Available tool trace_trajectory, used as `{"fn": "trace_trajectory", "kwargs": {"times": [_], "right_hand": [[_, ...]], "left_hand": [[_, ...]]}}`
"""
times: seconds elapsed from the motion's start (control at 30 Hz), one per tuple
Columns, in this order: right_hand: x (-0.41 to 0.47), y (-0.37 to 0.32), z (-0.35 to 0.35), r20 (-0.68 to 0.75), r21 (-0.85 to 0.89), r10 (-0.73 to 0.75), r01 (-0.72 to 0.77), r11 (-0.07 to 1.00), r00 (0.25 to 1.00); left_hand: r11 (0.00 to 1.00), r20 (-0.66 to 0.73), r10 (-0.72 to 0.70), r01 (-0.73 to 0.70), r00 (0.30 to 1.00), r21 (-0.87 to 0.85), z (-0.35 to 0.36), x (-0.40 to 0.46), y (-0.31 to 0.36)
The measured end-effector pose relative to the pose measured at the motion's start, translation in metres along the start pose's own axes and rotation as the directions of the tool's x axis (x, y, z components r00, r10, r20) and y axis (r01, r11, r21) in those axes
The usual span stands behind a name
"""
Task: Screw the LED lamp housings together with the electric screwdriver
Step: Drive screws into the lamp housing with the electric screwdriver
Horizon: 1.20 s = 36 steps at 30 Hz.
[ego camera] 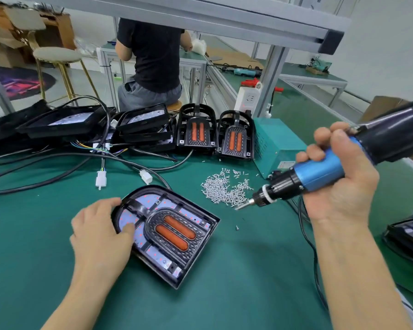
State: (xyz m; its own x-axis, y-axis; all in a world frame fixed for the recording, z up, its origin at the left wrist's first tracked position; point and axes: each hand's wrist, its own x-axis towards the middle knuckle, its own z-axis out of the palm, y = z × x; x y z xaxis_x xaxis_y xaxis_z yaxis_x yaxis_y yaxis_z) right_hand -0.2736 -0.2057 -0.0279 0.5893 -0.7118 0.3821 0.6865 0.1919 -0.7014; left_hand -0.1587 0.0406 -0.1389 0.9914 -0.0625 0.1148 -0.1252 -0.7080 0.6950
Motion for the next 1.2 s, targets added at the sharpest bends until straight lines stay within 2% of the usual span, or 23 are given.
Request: {"fn": "trace_trajectory", "kwargs": {"times": [0.07, 0.13, 0.17, 0.23, 0.27, 0.33, 0.37, 0.43, 0.63, 0.83, 0.9, 0.97, 1.0, 1.03, 1.1, 1.2], "right_hand": [[-0.002, -0.005, -0.006, -0.025, -0.014, -0.041, 0.041, 0.999, 0.999], [-0.004, -0.008, -0.012, -0.045, -0.029, -0.078, 0.077, 0.997, 0.996], [-0.004, -0.011, -0.014, -0.052, -0.042, -0.095, 0.093, 0.995, 0.994], [-0.005, -0.015, -0.016, -0.062, -0.076, -0.128, 0.123, 0.990, 0.990], [-0.006, -0.017, -0.017, -0.069, -0.092, -0.141, 0.134, 0.987, 0.988], [-0.007, -0.020, -0.020, -0.092, -0.105, -0.149, 0.139, 0.985, 0.985], [-0.008, -0.022, -0.021, -0.105, -0.101, -0.145, 0.135, 0.986, 0.984], [-0.009, -0.025, -0.026, -0.121, -0.096, -0.142, 0.130, 0.987, 0.982], [-0.012, -0.031, -0.032, -0.137, -0.107, -0.145, 0.131, 0.986, 0.980], [-0.014, -0.031, -0.031, -0.149, -0.089, -0.158, 0.146, 0.985, 0.976], [-0.015, -0.033, -0.030, -0.152, -0.065, -0.163, 0.155, 0.986, 0.975], [-0.015, -0.036, -0.031, -0.153, -0.016, -0.158, 0.158, 0.987, 0.975], [-0.015, -0.038, -0.030, -0.154, 0.016, -0.148, 0.152, 0.988, 0.977], [-0.015, -0.040, -0.029, -0.160, 0.048, -0.137, 0.147, 0.988, 0.977], [-0.015, -0.040, -0.024, -0.168, 0.125, -0.115, 0.137, 0.983, 0.979], [-0.017, -0.036, -0.007, -0.128, 0.246, -0.061, 0.092, 0.965, 0.990]], "left_hand": [[0.976, -0.122, 0.205, -0.213, 0.971, -0.053, -0.007, -0.005, 0.018], [0.870, -0.153, 0.463, -0.481, 0.873, -0.111, -0.007, -0.008, 0.047], [0.804, -0.086, 0.575, -0.581, 0.814, -0.125, -0.002, -0.008, 0.065], [0.683, 0.195, 0.726, -0.726, 0.660, -0.081, 0.016, -0.005, 0.101], [0.625, 0.346, 0.736, -0.780, 0.582, -0.018, 0.030, -0.003, 0.114], [0.528, 0.591, 0.652, -0.844, 0.474, 0.095, 0.060, 0.001, 0.131], [0.497, 0.669, 0.598, -0.859, 0.441, 0.123, 0.072, 0.001, 0.135], [0.458, 0.740, 0.533, -0.875, 0.411, 0.157, 0.087, 0.002, 0.137], [0.469, 0.750, 0.521, -0.871, 0.408, 0.148, 0.099, 0.004, 0.138], [0.427, 0.719, 0.571, -0.891, 0.396, 0.153, 0.099, 0.001, 0.136], [0.517, 0.687, 0.597, -0.854, 0.415, 0.067, 0.093, -0.001, 0.137], [0.709, 0.591, 0.624, -0.689, 0.512, -0.151, 0.079, -0.001, 0.137], [0.778, 0.553, 0.612, -0.557, 0.565, -0.291, 0.069, 0.001, 0.136], [0.800, 0.526, 0.597, -0.408, 0.605, -0.439, 0.057, 0.002, 0.132], [0.739, 0.499, 0.568, -0.138, 0.655, -0.660, 0.032, 0.002, 0.118], [0.585, 0.468, 0.488, 0.122, 0.736, -0.802, 0.003, -0.007, 0.093]]}}
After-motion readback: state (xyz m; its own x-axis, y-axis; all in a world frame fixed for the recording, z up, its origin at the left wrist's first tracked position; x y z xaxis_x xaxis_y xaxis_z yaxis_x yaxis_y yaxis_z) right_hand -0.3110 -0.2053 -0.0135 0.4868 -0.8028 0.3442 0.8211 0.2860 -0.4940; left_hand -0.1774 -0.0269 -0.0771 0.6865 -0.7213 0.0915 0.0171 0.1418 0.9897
